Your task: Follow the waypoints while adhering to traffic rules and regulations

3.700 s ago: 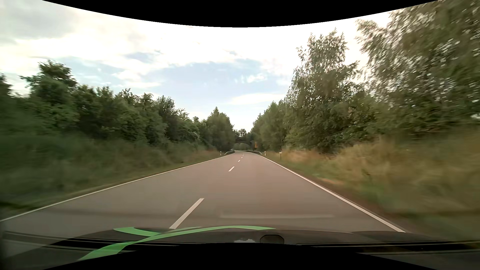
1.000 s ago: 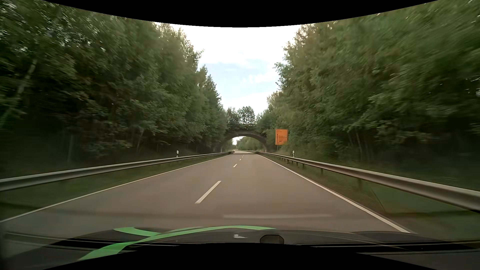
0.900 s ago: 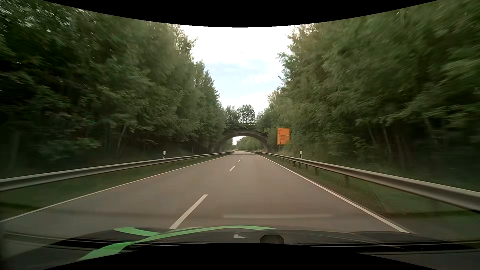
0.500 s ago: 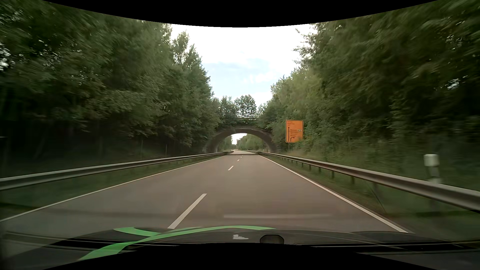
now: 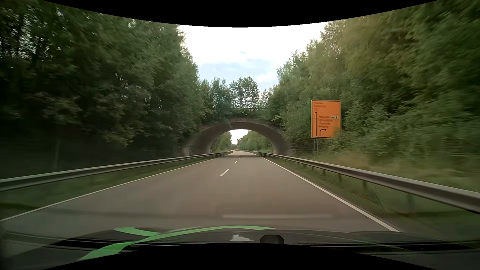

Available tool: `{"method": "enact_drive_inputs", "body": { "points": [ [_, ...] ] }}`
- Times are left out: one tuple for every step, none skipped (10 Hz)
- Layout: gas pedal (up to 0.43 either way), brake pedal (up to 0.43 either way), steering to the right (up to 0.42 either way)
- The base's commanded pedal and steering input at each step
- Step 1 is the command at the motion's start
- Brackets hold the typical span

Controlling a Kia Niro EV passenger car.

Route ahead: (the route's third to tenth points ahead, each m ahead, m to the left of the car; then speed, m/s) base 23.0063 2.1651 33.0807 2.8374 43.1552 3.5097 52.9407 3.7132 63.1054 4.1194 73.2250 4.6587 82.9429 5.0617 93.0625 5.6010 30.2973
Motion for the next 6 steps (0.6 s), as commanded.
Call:
{"method": "enact_drive_inputs", "body": {
  "points": [
    [0.331,0.000,-0.005],
    [0.311,0.000,-0.006],
    [0.311,0.000,-0.006],
    [0.319,0.000,-0.006],
    [0.319,0.000,-0.006],
    [0.331,0.000,-0.006]
  ]
}}
